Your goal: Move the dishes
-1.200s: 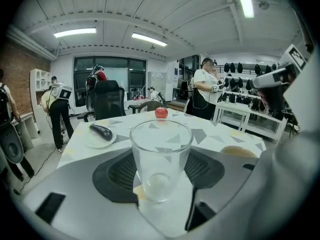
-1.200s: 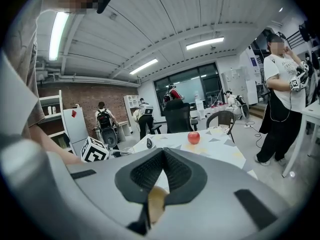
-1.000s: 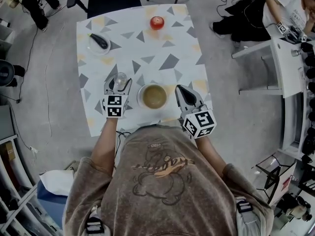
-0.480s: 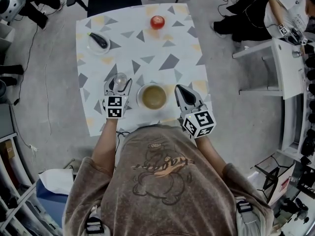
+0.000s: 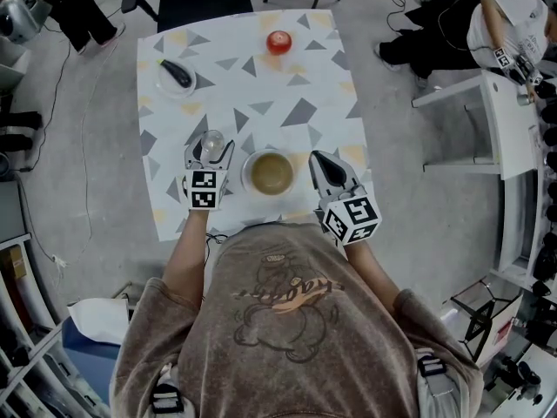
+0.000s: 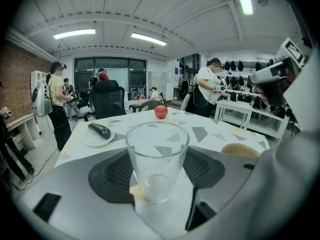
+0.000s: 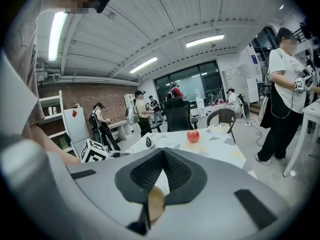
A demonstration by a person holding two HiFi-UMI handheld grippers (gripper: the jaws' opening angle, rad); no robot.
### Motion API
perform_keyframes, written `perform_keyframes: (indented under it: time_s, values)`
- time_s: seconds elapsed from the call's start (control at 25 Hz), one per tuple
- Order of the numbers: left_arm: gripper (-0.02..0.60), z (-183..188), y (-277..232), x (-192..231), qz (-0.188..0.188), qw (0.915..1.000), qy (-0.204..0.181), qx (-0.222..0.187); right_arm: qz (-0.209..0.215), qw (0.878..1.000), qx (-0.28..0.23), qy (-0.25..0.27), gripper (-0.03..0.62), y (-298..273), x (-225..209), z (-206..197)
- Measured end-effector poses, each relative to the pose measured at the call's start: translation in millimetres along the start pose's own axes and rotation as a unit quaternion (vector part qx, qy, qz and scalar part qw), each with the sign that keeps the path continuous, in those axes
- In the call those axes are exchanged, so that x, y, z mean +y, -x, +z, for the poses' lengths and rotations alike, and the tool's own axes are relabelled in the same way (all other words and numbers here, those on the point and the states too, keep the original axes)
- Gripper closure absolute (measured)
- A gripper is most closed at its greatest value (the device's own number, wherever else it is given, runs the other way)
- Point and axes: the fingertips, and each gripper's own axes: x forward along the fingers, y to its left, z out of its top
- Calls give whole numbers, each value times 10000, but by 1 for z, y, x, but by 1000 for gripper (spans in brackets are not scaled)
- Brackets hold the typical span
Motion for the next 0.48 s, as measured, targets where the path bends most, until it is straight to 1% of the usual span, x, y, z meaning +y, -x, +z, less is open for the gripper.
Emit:
perform_keyframes:
  time_s: [0.24,0.48]
  values:
    - [284,8,12,1,108,9999,22,-114,108,9999,-51,16,597,-1,4,2]
    - [281,15,33,4,294,9992,117,-261,269,9996,-93,31,597,0,12,4]
